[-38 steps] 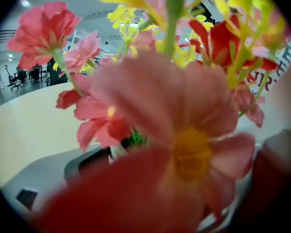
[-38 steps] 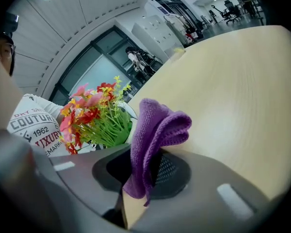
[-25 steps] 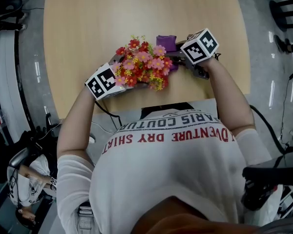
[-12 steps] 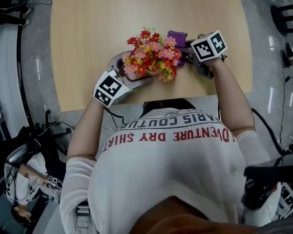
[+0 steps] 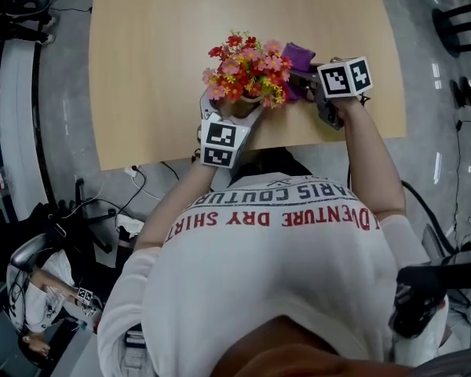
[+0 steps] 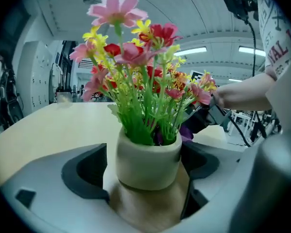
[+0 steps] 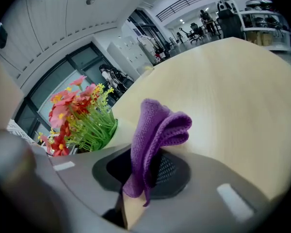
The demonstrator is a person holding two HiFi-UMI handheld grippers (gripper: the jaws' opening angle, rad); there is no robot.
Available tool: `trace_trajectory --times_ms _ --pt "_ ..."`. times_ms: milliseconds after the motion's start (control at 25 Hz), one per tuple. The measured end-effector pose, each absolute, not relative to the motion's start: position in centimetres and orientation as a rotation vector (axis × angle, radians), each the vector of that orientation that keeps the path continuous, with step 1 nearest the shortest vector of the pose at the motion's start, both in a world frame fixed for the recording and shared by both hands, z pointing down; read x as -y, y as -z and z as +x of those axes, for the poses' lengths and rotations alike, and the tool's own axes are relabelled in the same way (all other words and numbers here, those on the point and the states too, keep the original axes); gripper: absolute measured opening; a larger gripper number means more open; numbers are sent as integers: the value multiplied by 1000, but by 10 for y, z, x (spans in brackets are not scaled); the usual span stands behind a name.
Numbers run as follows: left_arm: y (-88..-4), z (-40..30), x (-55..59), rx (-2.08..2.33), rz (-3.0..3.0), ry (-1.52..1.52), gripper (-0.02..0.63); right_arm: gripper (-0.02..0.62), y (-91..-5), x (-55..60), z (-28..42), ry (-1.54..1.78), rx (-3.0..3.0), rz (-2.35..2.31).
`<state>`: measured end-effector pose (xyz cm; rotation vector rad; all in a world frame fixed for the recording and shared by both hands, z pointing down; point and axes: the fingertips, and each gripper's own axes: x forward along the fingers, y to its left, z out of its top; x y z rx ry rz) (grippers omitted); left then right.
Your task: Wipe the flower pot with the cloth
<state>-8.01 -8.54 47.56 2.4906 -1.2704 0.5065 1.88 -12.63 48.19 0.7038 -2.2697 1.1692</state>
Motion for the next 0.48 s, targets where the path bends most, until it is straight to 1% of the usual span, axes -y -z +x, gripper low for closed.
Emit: trace_trajectory --times_ms 320,400,480 --pt "-483 -81 88 1283 2454 -552 458 64 -473 119 30 -1191 2314 787" --pt "-483 -80 86 1259 2471 -562 420 63 -473 115 33 -1197 2318 789" --pt "-484 -80 84 1220 2491 -588 416 63 -473 111 36 -1200 2322 789"
